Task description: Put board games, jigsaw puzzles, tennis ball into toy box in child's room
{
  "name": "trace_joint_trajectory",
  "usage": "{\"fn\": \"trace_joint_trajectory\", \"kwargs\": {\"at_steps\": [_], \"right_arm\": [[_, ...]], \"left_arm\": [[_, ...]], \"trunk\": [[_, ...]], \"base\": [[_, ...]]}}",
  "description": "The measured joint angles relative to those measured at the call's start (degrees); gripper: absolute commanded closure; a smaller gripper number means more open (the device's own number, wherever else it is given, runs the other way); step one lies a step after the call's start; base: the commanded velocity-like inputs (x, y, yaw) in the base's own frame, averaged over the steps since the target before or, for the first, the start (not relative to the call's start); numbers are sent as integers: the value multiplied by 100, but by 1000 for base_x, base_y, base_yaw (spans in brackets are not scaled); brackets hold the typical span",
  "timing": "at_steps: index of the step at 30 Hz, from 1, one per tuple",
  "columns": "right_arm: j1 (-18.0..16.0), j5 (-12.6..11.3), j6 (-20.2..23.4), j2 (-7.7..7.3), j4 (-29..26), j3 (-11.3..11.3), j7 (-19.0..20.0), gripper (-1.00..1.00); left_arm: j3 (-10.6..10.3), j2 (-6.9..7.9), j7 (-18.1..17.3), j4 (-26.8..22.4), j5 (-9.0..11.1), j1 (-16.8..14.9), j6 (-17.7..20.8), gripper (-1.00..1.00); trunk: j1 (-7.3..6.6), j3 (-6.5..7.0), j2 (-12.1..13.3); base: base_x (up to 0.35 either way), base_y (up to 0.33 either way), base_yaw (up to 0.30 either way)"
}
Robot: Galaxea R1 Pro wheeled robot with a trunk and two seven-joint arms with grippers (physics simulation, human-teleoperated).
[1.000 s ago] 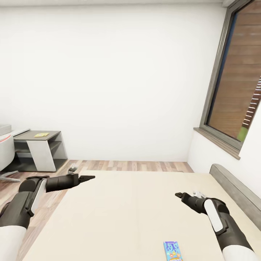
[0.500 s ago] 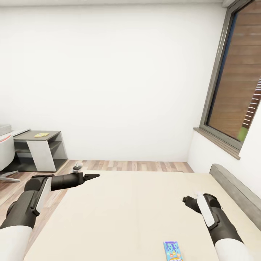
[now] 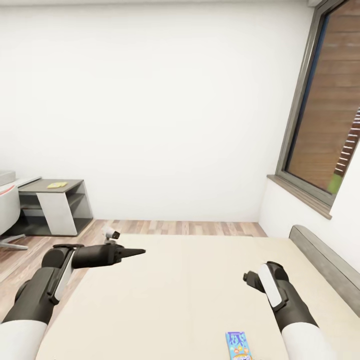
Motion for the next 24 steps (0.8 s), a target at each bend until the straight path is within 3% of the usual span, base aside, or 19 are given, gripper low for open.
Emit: {"fn": "trace_joint_trajectory", "kwargs": {"at_steps": [17,24], "right_arm": [[-4,19,-47,20,123,47,33,-100],[-54,56,-567,-9,572,79,59,-100]], "left_arm": [[4,-12,-12,-10,-2,19,-7,-100],[44,-4,-16,-12,-7,20,-3,-100]], "trunk": [[0,-158,0],[-1,-219,4]], "base": [[0,0,0],[0,0,0]]}}
